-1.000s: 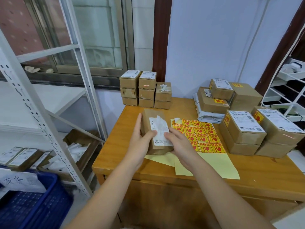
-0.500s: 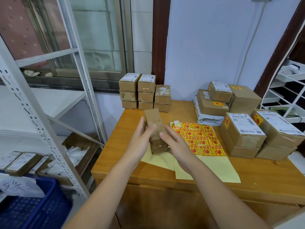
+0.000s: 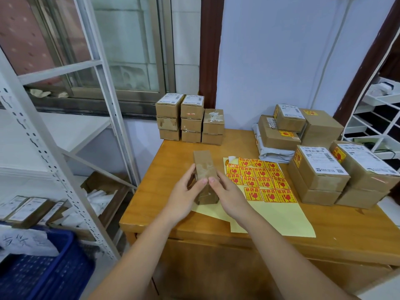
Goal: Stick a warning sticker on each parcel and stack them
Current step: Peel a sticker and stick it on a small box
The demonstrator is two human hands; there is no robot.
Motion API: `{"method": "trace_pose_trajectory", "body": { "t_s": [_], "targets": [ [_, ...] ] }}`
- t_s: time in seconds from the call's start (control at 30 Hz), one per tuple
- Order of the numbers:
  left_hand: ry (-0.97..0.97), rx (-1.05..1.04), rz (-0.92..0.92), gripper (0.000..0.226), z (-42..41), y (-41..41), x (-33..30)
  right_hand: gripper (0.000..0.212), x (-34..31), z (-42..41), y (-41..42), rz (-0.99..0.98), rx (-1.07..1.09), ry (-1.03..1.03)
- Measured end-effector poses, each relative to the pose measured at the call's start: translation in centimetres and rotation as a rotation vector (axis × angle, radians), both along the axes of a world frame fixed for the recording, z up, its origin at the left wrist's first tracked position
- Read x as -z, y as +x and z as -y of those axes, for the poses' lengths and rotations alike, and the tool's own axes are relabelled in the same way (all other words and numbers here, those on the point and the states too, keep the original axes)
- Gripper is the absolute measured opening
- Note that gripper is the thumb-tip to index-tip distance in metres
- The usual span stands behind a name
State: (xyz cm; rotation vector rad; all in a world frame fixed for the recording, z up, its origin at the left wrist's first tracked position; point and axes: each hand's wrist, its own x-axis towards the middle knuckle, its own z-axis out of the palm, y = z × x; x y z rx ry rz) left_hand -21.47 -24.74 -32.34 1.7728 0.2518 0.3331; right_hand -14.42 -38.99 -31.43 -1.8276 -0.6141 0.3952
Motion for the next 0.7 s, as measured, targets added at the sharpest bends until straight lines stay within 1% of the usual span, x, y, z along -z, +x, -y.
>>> {"method": "trace_pose_trajectory", "body": {
  "t_s": [0.17,0.27,0.37,0.4,0.43,0.5,0.57,0.6,0.63,0.7],
  "targets": [
    [-0.011,-0.064,0.010,0.059,-0.5,0.1,0.3,0.057,-0.2,0.0,0.5,0.037,0.022,-0.022],
    [0.013,-0.069,0.007,0.062,-0.5,-0.2,-0.6,0.058,-0.5,0.6,1.0,0.070,0.009,-0.052],
    [0.083,-0.098,0.008,0.061,-0.4,-0.7,-1.9,0.073,-0.5,2.4,1.7,0.082,0.058,-0.040],
    [0.131,-0.117,0.018,0.059,-0.3,-1.0,-2.4,0.075,-0.4,3.2,2.0,0.092,0.082,-0.043],
    [0.206,-0.135,0.033,0.056,-0.1,-1.3,-2.9,0.069,-0.6,4.1,2.3,0.118,0.105,-0.060],
    [0.431,-0.150,0.059,0.050,0.5,-1.8,-3.9,0.046,-0.9,6.1,3.0,0.188,0.168,-0.131],
    [0.638,-0.114,0.090,0.047,1.5,-2.0,-4.5,0.024,-0.7,7.9,4.0,0.290,0.223,-0.239],
    [0.704,-0.080,0.100,0.046,2.0,-2.0,-4.7,0.014,-0.5,8.7,4.4,0.325,0.226,-0.291],
    [0.752,-0.040,0.107,0.045,2.6,-1.9,-4.7,0.008,-0.2,9.4,4.6,0.349,0.222,-0.338],
    [0.830,0.045,0.121,0.044,3.9,-1.6,-4.5,0.007,0.6,10.4,5.1,0.377,0.220,-0.392]
  ]
}}
